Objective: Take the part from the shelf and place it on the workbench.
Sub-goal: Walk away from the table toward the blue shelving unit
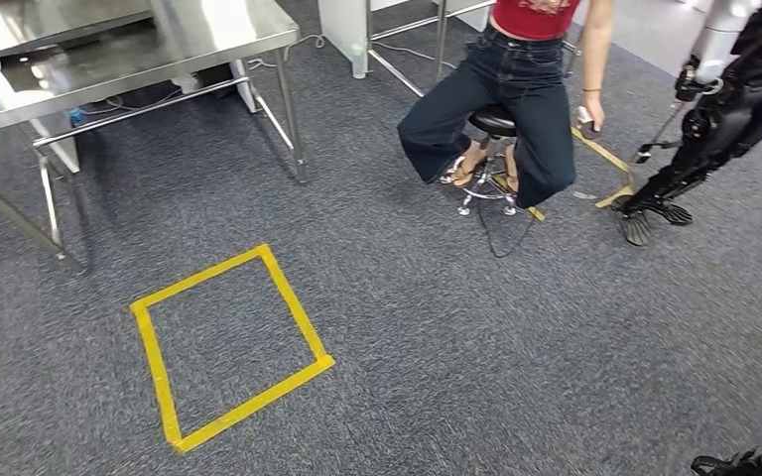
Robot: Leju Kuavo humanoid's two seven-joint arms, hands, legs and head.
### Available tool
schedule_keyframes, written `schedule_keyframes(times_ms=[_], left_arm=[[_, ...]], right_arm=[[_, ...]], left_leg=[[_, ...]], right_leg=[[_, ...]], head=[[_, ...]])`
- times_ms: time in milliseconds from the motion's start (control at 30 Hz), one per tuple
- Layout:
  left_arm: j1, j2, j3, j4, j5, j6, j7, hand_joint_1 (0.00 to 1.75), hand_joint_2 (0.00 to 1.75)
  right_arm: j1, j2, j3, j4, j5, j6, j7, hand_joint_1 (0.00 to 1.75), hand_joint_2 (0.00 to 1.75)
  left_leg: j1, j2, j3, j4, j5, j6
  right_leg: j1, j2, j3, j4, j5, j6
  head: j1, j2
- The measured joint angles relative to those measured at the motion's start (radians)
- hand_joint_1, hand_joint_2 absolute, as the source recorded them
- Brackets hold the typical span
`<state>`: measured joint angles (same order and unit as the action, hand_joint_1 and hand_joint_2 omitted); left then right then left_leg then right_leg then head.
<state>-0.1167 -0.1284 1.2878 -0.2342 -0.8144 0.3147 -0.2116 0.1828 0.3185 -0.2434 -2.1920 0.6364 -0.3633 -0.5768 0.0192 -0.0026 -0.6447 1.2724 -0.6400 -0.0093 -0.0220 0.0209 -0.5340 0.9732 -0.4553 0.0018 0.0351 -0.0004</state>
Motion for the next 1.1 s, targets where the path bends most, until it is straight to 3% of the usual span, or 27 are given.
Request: schedule_keyframes(times_ms=[33, 67, 100, 167, 233, 300, 333, 400, 467, 500, 533, 567, 600, 667, 733, 800, 833, 900, 933, 1000, 1033, 1067, 1100], left_arm=[[0.001, 0.000, 0.000, 0.000, 0.001, 0.000, 0.000, 0.00, 0.00], [0.001, 0.000, 0.000, 0.000, 0.003, 0.000, 0.000, 0.00, 0.00], [0.002, 0.000, 0.000, 0.000, 0.004, 0.000, 0.000, 0.00, 0.00], [0.001, 0.001, 0.000, 0.000, 0.007, 0.001, 0.000, 0.00, 0.00], [0.001, 0.000, 0.000, 0.000, 0.009, 0.002, 0.000, 0.00, 0.00], [-0.001, -0.001, 0.001, 0.000, 0.011, 0.003, 0.000, 0.00, 0.00], [-0.002, -0.002, 0.002, 0.000, 0.013, 0.004, 0.000, 0.00, 0.00], [-0.002, -0.002, 0.002, 0.000, 0.015, 0.006, 0.000, 0.00, 0.00], [-0.001, -0.002, 0.003, 0.000, 0.018, 0.007, 0.000, 0.00, 0.00], [0.000, -0.002, 0.003, 0.000, 0.019, 0.008, 0.001, 0.00, 0.00], [0.000, -0.002, 0.003, 0.000, 0.020, 0.008, 0.002, 0.00, 0.00], [0.000, -0.002, 0.003, 0.000, 0.021, 0.009, 0.002, 0.00, 0.00], [-0.001, -0.002, 0.003, 0.000, 0.021, 0.010, 0.003, 0.00, 0.00], [-0.002, -0.002, 0.003, 0.000, 0.022, 0.013, 0.004, 0.00, 0.00], [-0.003, -0.002, 0.003, -0.001, 0.021, 0.016, 0.005, 0.00, 0.00], [-0.004, -0.002, 0.003, -0.001, 0.019, 0.018, 0.008, 0.00, 0.00], [-0.005, -0.002, 0.003, 0.000, 0.018, 0.019, 0.009, 0.00, 0.00], [-0.005, -0.003, 0.002, 0.000, 0.014, 0.019, 0.012, 0.00, 0.00], [-0.004, -0.002, 0.002, 0.000, 0.013, 0.020, 0.014, 0.00, 0.00], [-0.001, 0.000, 0.003, 0.000, 0.012, 0.021, 0.018, 0.00, 0.00], [0.001, 0.000, 0.003, 0.000, 0.012, 0.021, 0.019, 0.00, 0.00], [0.002, 0.000, 0.003, 0.000, 0.013, 0.022, 0.020, 0.00, 0.00], [0.002, 0.000, 0.003, 0.000, 0.014, 0.022, 0.021, 0.00, 0.00]], right_arm=[[0.000, 0.000, 0.000, 0.000, -0.004, 0.003, 0.000, 0.00, 0.00], [0.000, 0.000, 0.000, 0.000, -0.008, 0.006, 0.001, 0.00, 0.00], [0.000, 0.000, 0.000, 0.000, -0.013, 0.009, 0.001, 0.00, 0.00], [0.000, 0.000, 0.000, 0.000, -0.021, 0.013, 0.001, 0.00, 0.00], [0.000, 0.000, 0.000, 0.000, -0.028, 0.017, 0.001, 0.00, 0.00], [0.000, 0.000, 0.000, -0.001, -0.034, 0.020, 0.001, 0.00, 0.00], [0.000, 0.000, 0.000, -0.002, -0.037, 0.021, 0.000, 0.00, 0.00], [-0.001, 0.000, 0.000, -0.003, -0.042, 0.025, -0.001, 0.00, 0.00], [-0.001, 0.000, 0.000, -0.003, -0.047, 0.028, -0.004, 0.00, 0.00], [-0.001, 0.000, 0.000, -0.002, -0.048, 0.029, -0.006, 0.00, 0.00], [-0.001, 0.000, 0.000, -0.002, -0.049, 0.029, -0.008, 0.00, 0.00], [-0.001, 0.000, 0.000, -0.002, -0.050, 0.029, -0.011, 0.00, 0.00], [-0.001, 0.000, 0.000, -0.002, -0.050, 0.029, -0.013, 0.00, 0.00], [-0.002, 0.000, 0.000, -0.002, -0.049, 0.028, -0.015, 0.00, 0.00], [-0.002, 0.000, -0.001, -0.003, -0.047, 0.021, -0.016, 0.00, 0.00], [-0.002, 0.001, -0.006, -0.003, -0.040, 0.005, -0.016, 0.00, 0.00], [-0.002, 0.001, -0.010, -0.004, -0.031, -0.009, -0.013, 0.00, 0.00], [-0.003, 0.003, -0.024, -0.002, -0.009, -0.042, -0.003, 0.00, 0.00], [-0.004, 0.003, -0.033, 0.001, 0.004, -0.060, 0.006, 0.00, 0.00], [-0.009, 0.004, -0.060, 0.017, 0.043, -0.096, 0.029, 0.00, 0.00], [-0.013, 0.005, -0.080, 0.033, 0.068, -0.114, 0.046, 0.00, 0.00], [-0.020, 0.005, -0.104, 0.054, 0.086, -0.129, 0.063, 0.00, 0.00], [-0.029, 0.005, -0.133, 0.082, 0.092, -0.136, 0.076, 0.00, 0.00]], left_leg=[[0.001, -0.001, -0.005, 0.008, 0.010, 0.000], [0.003, -0.003, 0.012, -0.028, 0.040, 0.000], [0.006, -0.013, 0.044, -0.095, 0.080, 0.001], [0.013, -0.058, 0.104, -0.222, 0.130, 0.001], [0.011, -0.080, 0.121, -0.262, 0.135, 0.007], [0.007, -0.053, 0.120, -0.265, 0.142, 0.022], [0.006, -0.040, 0.119, -0.268, 0.147, 0.031], [0.007, -0.012, 0.116, -0.275, 0.154, 0.045], [0.002, 0.018, 0.110, -0.275, 0.155, 0.050], [0.000, 0.033, 0.108, -0.275, 0.155, 0.051], [-0.002, 0.048, 0.107, -0.275, 0.155, 0.051], [-0.002, 0.062, 0.107, -0.274, 0.155, 0.051], [-0.002, 0.074, 0.108, -0.274, 0.155, 0.050], [-0.006, 0.094, 0.114, -0.274, 0.152, 0.044], [-0.010, 0.110, 0.121, -0.274, 0.148, 0.033], [-0.010, 0.128, 0.128, -0.276, 0.145, 0.022], [-0.008, 0.121, 0.128, -0.270, 0.138, 0.016], [-0.002, 0.069, 0.104, -0.208, 0.092, 0.007], [0.000, 0.034, 0.077, -0.148, 0.056, 0.005], [0.001, 0.004, 0.014, -0.021, 0.001, 0.003], [0.001, 0.000, -0.002, 0.007, 0.000, 0.003], [0.002, -0.001, 0.000, -0.003, 0.020, 0.003], [0.004, -0.005, 0.021, -0.052, 0.057, 0.003]], right_leg=[[0.000, 0.014, -0.002, 0.002, 0.001, 0.000], [0.000, 0.028, -0.002, 0.005, 0.001, 0.000], [-0.001, 0.042, -0.003, 0.008, 0.001, 0.001], [0.003, 0.066, -0.008, 0.017, -0.001, 0.009], [0.006, 0.086, -0.018, 0.021, 0.002, 0.024], [0.003, 0.103, -0.032, 0.019, 0.008, 0.040], [0.003, 0.094, -0.041, 0.029, 0.004, 0.043], [0.007, 0.044, -0.082, 0.106, -0.037, 0.039], [0.008, 0.000, -0.150, 0.247, -0.101, 0.033], [0.007, -0.008, -0.174, 0.301, -0.121, 0.035], [0.006, -0.012, -0.179, 0.321, -0.126, 0.041], [0.006, -0.017, -0.159, 0.295, -0.114, 0.048], [0.005, -0.026, -0.119, 0.229, -0.091, 0.056], [0.009, -0.072, -0.032, 0.077, -0.046, 0.059], [0.016, -0.098, 0.001, 0.014, -0.027, 0.048], [0.017, -0.076, -0.001, 0.014, -0.022, 0.035], [0.012, -0.064, 0.000, 0.012, -0.019, 0.029], [0.001, -0.041, 0.003, 0.007, -0.010, 0.014], [-0.001, -0.031, 0.001, 0.007, -0.007, 0.009], [0.000, -0.006, -0.003, 0.008, -0.005, 0.005], [0.001, 0.008, -0.004, 0.008, -0.004, 0.004], [0.001, 0.022, -0.003, 0.009, -0.004, 0.004], [0.000, 0.036, -0.002, 0.011, -0.004, 0.005]], head=[[0.000, 0.000], [0.000, 0.000], [0.000, 0.000], [0.000, 0.000], [0.001, 0.000], [0.001, 0.000], [0.001, 0.000], [0.006, 0.000], [0.011, 0.000], [0.011, 0.000], [0.011, 0.000], [0.011, 0.000], [0.011, 0.000], [0.011, 0.000], [0.009, 0.000], [0.007, 0.000], [0.006, 0.000], [0.004, 0.000], [0.003, 0.000], [0.001, 0.000], [0.001, 0.000], [0.001, 0.000], [0.001, 0.000]])
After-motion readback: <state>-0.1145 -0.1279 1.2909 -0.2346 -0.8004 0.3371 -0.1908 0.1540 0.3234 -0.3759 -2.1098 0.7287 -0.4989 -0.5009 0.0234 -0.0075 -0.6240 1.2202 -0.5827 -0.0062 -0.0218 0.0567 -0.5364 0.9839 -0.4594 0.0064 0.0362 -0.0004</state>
